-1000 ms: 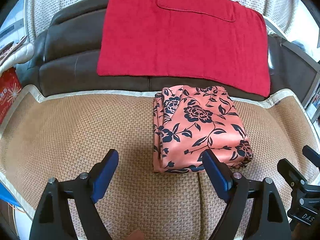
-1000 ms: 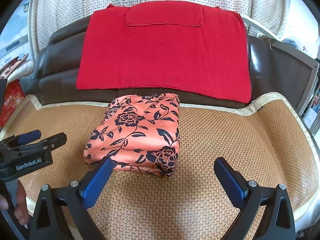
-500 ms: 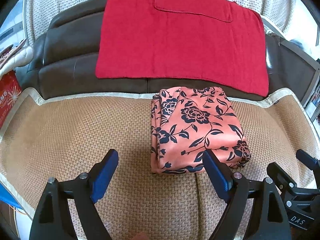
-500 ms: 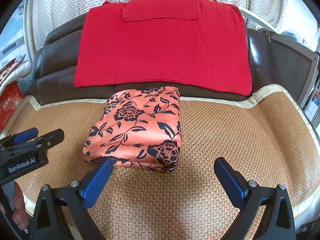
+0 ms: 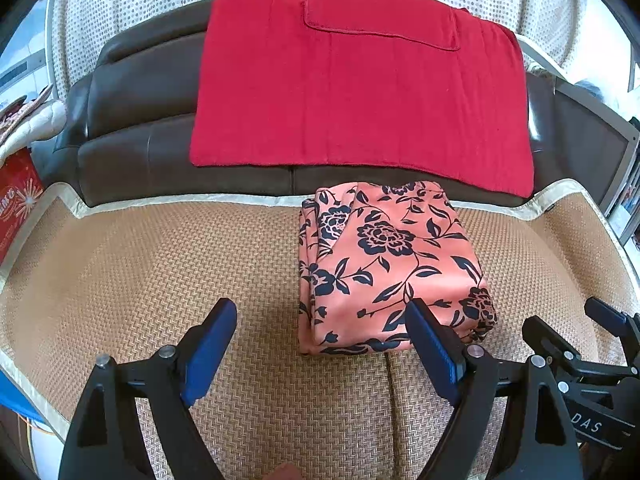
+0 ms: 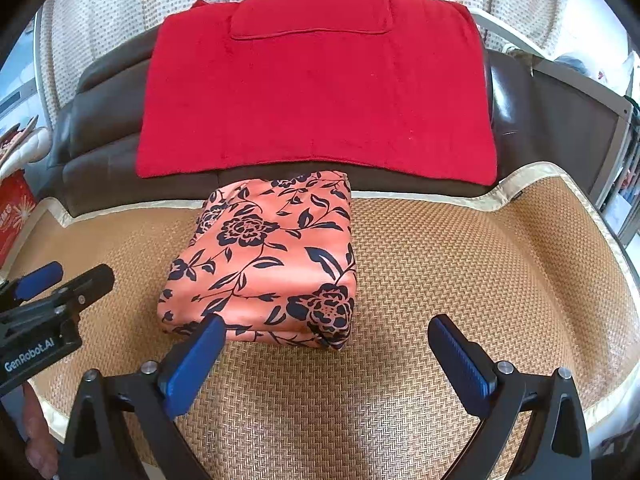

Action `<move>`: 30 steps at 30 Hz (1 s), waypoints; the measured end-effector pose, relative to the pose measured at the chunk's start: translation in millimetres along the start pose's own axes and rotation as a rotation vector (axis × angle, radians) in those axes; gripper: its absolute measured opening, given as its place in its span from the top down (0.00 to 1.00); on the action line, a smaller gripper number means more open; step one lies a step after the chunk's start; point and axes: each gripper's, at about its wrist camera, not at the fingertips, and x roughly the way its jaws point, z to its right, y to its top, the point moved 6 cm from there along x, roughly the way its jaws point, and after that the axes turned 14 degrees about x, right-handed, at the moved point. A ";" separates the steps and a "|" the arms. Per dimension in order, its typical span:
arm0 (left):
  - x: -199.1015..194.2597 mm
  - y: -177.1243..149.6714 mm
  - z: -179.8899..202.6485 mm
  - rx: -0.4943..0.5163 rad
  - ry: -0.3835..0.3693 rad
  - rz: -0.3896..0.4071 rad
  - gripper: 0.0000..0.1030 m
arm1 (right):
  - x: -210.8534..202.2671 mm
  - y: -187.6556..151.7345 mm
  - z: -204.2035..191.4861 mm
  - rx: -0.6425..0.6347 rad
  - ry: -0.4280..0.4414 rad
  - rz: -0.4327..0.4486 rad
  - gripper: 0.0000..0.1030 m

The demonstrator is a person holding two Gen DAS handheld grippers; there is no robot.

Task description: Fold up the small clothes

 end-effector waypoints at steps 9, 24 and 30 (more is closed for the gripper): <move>0.4 1.3 1.4 0.007 -0.002 0.008 0.16 | 2.0 2.5 -3.2 -0.006 -0.003 0.005 0.00; 8.6 4.6 3.1 -0.014 -0.013 0.003 0.16 | 10.1 4.6 -6.8 -0.010 -0.002 0.005 0.00; 15.7 6.4 4.4 -0.017 -0.017 -0.006 0.16 | 14.9 6.0 -7.8 -0.015 -0.005 0.004 0.00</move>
